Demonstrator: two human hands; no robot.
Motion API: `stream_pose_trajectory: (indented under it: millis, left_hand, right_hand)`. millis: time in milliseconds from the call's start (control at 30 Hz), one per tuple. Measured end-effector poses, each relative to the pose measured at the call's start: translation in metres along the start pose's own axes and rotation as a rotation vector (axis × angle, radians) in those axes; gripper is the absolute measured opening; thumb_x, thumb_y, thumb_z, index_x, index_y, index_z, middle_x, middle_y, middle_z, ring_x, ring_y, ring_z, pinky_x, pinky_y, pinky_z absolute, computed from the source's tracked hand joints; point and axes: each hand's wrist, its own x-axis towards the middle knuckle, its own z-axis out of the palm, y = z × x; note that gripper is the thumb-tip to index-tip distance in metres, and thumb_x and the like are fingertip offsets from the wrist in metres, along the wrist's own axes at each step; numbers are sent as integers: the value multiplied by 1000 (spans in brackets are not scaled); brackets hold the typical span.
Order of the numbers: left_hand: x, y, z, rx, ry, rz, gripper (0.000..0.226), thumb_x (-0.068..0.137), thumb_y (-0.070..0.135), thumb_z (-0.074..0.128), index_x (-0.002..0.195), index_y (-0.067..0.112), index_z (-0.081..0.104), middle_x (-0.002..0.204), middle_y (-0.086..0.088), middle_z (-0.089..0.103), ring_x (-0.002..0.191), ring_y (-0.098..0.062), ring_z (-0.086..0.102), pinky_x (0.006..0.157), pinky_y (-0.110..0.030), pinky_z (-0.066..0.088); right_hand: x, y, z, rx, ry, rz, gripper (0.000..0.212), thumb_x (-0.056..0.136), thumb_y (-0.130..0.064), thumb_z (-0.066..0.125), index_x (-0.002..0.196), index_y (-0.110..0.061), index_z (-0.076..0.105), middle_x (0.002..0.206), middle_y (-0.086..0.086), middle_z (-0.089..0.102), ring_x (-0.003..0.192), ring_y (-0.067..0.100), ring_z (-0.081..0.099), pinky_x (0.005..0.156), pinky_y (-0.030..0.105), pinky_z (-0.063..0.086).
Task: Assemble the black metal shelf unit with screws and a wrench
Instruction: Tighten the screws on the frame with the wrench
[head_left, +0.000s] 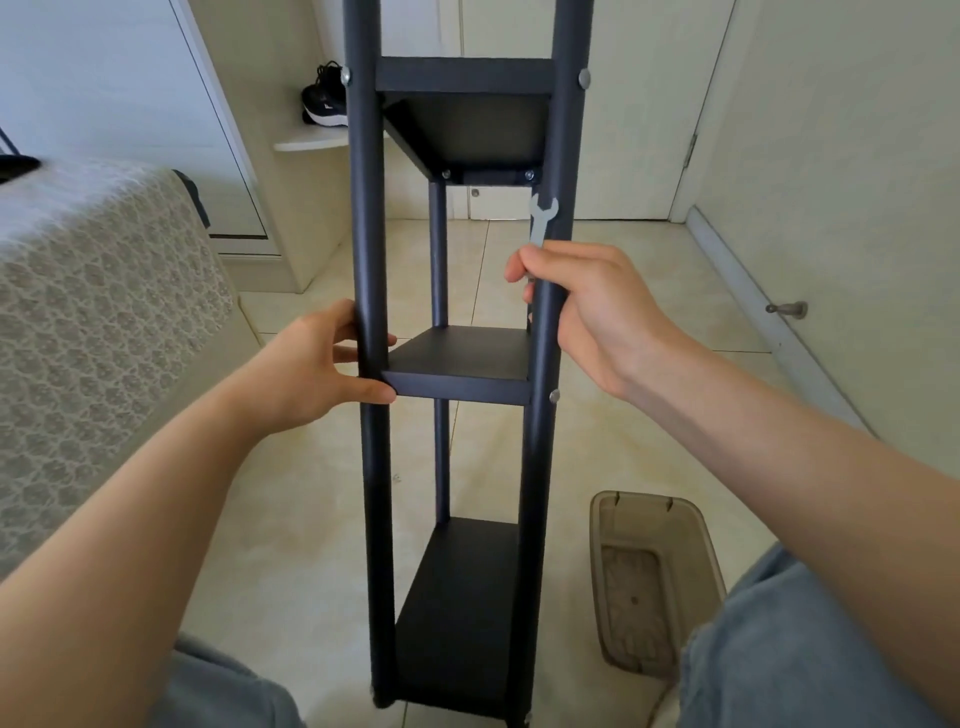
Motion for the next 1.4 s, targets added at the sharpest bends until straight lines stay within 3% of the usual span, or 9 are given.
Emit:
stream_pose_trajectory:
  millis: [200,433,567,700,833,933,1133,1267,1400]
  left_hand:
    - [4,-14,-2,9,10,-71,65,74,1,85,127,17,53,116,10,63,91,-7,68,72,-14,50]
    - [7,-23,-4,62,45,-120,63,74,5,86,122,21,50,110,12,59,86,-15,70,70,-21,50]
    - [3,-14,1,170,228,-122,66,71,14,90,123,21,49,112,5,60,87,-18,66,71,-30,51]
    - [-8,13,-2,71,445,126,66,66,37,90,121,27,56,113,16,61,102,-1,59,84,-19,46]
    - [-24,37,6,43,32,137,61,56,63,77,111,39,64,114,22,66,111,8,58,94,-9,40]
    - [-26,43,27,113,-213,88,57,59,61,80,109,40,63,107,22,68,105,7,61,96,-18,46]
    - [-20,36,51,166,-172,126,59,73,46,85,123,23,62,109,19,67,98,20,56,119,-43,30]
    - [-15,31,48,63,-167,141,55,72,28,89,119,27,63,117,13,69,100,16,60,90,-5,45]
    - [-11,24,44,30,-164,152,53,74,22,88,117,31,59,120,8,67,106,14,57,77,4,40]
  right_hand:
    - [-6,-2,11,-84,-93,-17,34,95,-23,60,64,-21,73,101,7,48,103,20,51,105,38,33]
    - [-6,-6,12,-196,-243,-59,26,95,-23,62,72,-22,76,126,8,55,118,13,51,94,21,34]
    - [-1,-7,10,-305,-265,-77,23,94,-26,63,78,-28,79,126,4,53,123,12,51,115,39,33]
    - [-1,-7,13,-413,-272,-134,17,94,-33,63,88,-33,79,124,-8,48,125,3,45,113,36,34]
    - [1,-6,20,-426,-295,-158,17,94,-34,63,91,-33,79,124,-8,46,126,3,41,109,28,30]
    - [2,-4,25,-426,-303,-158,18,95,-35,61,95,-35,79,124,-7,51,123,0,39,98,18,31]
    - [7,-1,31,-394,-274,-167,18,96,-34,59,98,-34,77,115,-14,59,125,1,41,101,25,32]
    - [6,-4,28,-374,-266,-174,19,97,-29,59,97,-30,78,113,-12,64,118,0,53,99,24,41]
    - [1,-3,21,-376,-275,-140,20,98,-24,58,99,-23,78,107,-17,71,114,-3,58,105,29,45]
